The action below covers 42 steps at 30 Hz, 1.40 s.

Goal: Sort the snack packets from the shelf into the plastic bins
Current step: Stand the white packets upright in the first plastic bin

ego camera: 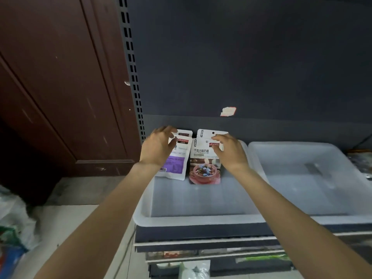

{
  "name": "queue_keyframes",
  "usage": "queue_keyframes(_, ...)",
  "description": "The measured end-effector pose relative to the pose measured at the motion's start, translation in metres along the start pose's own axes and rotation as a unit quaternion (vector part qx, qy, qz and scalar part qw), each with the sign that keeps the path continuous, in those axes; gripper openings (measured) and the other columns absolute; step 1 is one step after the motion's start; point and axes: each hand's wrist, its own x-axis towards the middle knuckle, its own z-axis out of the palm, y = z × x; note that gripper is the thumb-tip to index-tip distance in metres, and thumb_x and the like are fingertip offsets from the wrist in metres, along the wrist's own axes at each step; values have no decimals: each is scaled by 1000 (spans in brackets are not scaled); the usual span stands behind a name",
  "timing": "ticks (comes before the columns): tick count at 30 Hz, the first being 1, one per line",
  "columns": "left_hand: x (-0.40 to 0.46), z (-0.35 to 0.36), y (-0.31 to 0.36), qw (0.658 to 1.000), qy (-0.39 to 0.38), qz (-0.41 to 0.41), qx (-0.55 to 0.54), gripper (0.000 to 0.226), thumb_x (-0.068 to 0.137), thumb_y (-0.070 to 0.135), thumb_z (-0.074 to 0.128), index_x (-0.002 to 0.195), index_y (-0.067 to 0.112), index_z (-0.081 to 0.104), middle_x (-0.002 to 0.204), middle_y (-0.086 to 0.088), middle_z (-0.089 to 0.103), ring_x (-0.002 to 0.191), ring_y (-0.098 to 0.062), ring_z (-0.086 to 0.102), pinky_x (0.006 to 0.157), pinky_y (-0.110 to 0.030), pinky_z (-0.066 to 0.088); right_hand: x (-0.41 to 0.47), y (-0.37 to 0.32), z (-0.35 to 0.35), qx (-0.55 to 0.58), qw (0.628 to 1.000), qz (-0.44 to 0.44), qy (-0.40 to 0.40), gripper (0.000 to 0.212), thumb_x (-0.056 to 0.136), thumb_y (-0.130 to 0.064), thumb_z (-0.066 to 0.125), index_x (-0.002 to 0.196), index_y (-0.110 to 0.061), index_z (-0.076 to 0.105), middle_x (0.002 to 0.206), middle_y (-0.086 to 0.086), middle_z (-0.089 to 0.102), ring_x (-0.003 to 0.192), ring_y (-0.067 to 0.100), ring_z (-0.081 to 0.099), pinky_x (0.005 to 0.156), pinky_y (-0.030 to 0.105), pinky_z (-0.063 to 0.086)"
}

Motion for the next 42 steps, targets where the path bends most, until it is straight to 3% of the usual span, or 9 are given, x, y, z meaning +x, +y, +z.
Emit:
queue_keyframes(7,-19,0,49,998,-59,11,-12,25,94,21,48,116,23,61,108,5,67,99,-21,61,71,-28,40,-54,22,-35,13,995,40,90,25,90,-11,58,113,-7,65,111,12,61,102,28,57,87,32,45)
queue_keyframes(14,-34,41,144,982,-144,111,-53,25,94,23,48,116,24,59,100,2,67,98,-25,61,74,-28,42,-114,81,-92,-10,987,130,90,26,92,-16,53,114,-14,65,111,8,61,101,26,59,86,42,49)
queue_keyframes(19,-52,99,238,944,-268,190,-43,26,93,27,50,117,22,59,110,0,64,106,-23,58,85,-33,48,-167,159,-140,-31,974,219,43,27,94,-27,54,117,-16,64,116,5,63,105,24,59,90,40,49)
queue_keyframes(27,-109,195,400,885,-396,230,-91,26,93,35,54,117,25,58,107,0,60,93,-18,57,84,-33,48,-272,305,-224,-10,947,320,16,28,95,-21,52,118,-11,63,113,9,67,105,28,60,88,41,50)
queue_keyframes(30,-126,224,455,876,-405,242,-100,25,94,33,54,117,24,58,102,3,58,92,-15,56,85,-31,47,-306,358,-250,-17,941,338,17,27,96,-20,50,115,-7,63,111,12,67,101,30,60,85,41,50)
queue_keyframes(36,-134,274,550,890,-350,276,-98,23,94,33,52,114,25,59,101,3,64,92,-19,59,80,-38,51,-340,446,-296,0,928,368,57,30,94,-20,51,122,-14,60,114,9,66,104,27,59,87,42,50)
queue_keyframes(39,-130,305,603,878,-357,304,-98,25,95,29,51,118,22,59,107,0,63,91,-15,57,75,-30,46,-344,490,-320,-1,924,375,74,32,95,-20,51,126,-13,58,121,9,63,109,27,58,90,38,48)
queue_keyframes(42,-123,339,658,864,-365,330,-109,26,95,26,52,118,19,60,106,-1,64,95,-16,59,78,-30,47,-343,538,-344,-3,920,381,89,32,95,-21,51,125,-13,59,122,8,62,110,27,58,90,34,47)
